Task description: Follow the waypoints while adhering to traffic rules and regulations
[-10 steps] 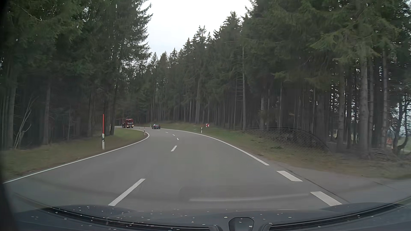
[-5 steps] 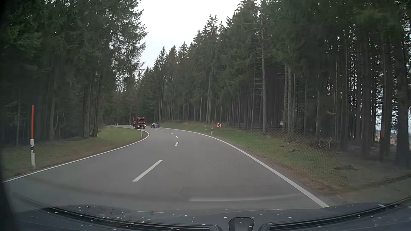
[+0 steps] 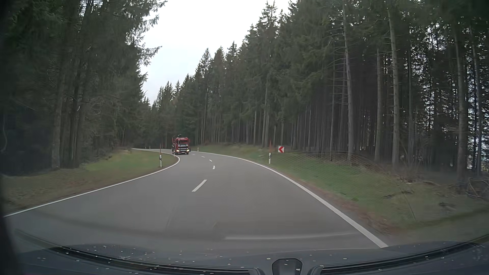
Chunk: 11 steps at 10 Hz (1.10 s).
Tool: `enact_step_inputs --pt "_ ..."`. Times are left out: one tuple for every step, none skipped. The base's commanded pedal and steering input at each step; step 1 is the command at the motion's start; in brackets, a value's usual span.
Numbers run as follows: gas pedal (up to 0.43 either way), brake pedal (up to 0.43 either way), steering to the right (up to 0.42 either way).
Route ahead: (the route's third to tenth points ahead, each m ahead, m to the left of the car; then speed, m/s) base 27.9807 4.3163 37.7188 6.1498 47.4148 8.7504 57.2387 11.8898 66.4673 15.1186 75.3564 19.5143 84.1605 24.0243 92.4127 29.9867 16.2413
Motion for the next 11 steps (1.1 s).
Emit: enact_step_inputs --pt "0.087 0.0 -0.034" --pt "0.118 0.0 -0.034" --pt "0.118 0.0 -0.034" --pt "0.118 0.0 -0.034" --pt "0.118 0.0 -0.033" --pt "0.118 0.0 -0.03" --pt "0.118 0.0 -0.028" --pt "0.118 0.0 -0.028" --pt "0.118 0.0 -0.027" --pt "0.118 0.0 -0.028" --pt "0.118 0.0 -0.027"
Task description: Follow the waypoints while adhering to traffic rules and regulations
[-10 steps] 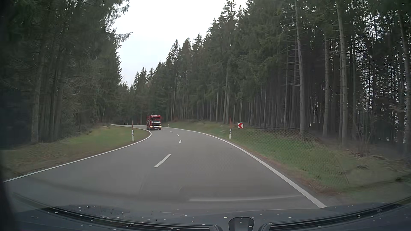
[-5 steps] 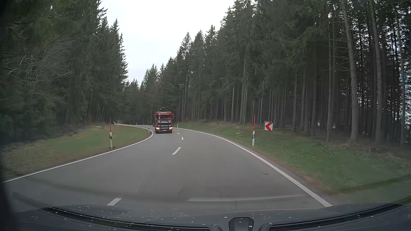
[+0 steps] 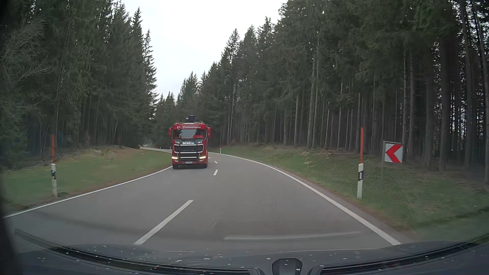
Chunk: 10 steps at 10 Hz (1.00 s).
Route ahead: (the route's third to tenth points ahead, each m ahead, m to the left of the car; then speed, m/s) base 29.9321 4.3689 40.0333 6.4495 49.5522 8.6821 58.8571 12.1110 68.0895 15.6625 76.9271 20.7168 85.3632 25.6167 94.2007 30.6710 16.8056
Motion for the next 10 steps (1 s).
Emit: enact_step_inputs --pt "0.118 0.0 -0.028" --pt "0.118 0.0 -0.028" --pt "0.118 0.0 -0.028" --pt "0.118 0.0 -0.028" --pt "0.118 0.0 -0.028" --pt "0.118 0.0 -0.028" --pt "0.118 0.0 -0.028" --pt "0.118 0.0 -0.029" --pt "0.118 0.0 -0.031" --pt "0.118 0.0 -0.031"
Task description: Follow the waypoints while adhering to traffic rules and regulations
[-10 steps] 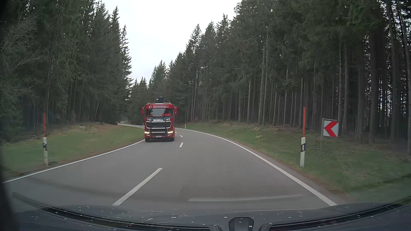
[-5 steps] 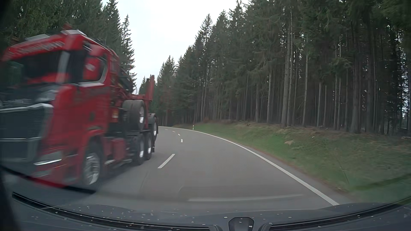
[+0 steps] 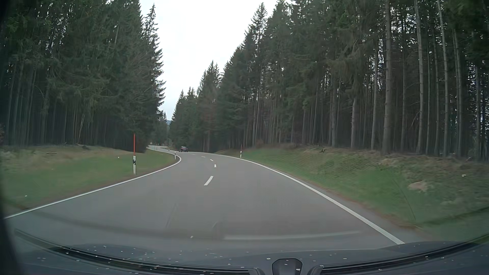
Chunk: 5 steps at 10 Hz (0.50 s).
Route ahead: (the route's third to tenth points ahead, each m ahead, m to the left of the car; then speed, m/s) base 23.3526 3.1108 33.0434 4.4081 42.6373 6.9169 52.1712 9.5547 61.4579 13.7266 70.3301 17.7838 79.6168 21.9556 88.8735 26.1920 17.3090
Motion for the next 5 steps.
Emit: enact_step_inputs --pt "0.118 0.0 -0.031" --pt "0.118 0.0 -0.031" --pt "0.118 0.0 -0.031" --pt "0.118 0.0 -0.031" --pt "0.118 0.0 -0.031"
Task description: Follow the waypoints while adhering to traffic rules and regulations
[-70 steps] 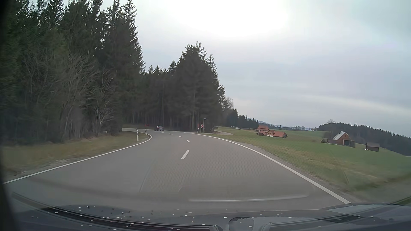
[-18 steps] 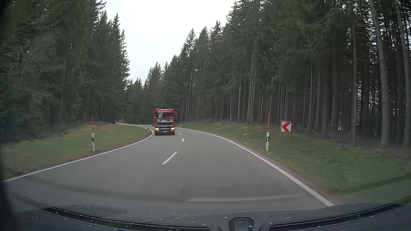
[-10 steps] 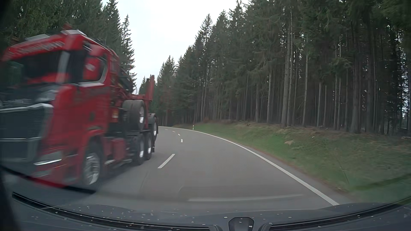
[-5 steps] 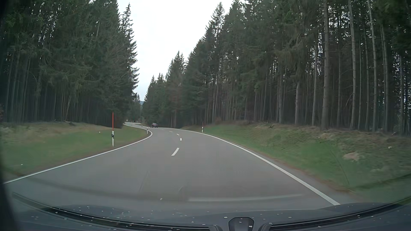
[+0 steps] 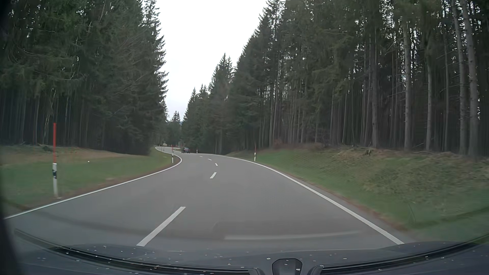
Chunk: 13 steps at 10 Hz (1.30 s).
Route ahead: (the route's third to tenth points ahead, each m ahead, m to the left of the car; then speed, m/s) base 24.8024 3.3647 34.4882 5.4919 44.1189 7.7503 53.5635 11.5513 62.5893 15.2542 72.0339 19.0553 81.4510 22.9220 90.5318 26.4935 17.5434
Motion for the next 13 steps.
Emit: enact_step_inputs --pt "0.118 0.0 -0.031" --pt "0.11 0.0 -0.031" --pt "0.11 0.0 -0.031" --pt "0.11 0.0 -0.031" --pt "0.11 0.0 -0.031" --pt "0.11 0.0 -0.031" --pt "0.11 0.0 -0.032" --pt "0.11 0.0 -0.032" --pt "0.11 0.0 -0.032" --pt "0.11 0.0 -0.032" --pt "0.11 0.0 -0.032" --pt "0.11 0.0 -0.032" --pt "0.098 0.0 -0.032"
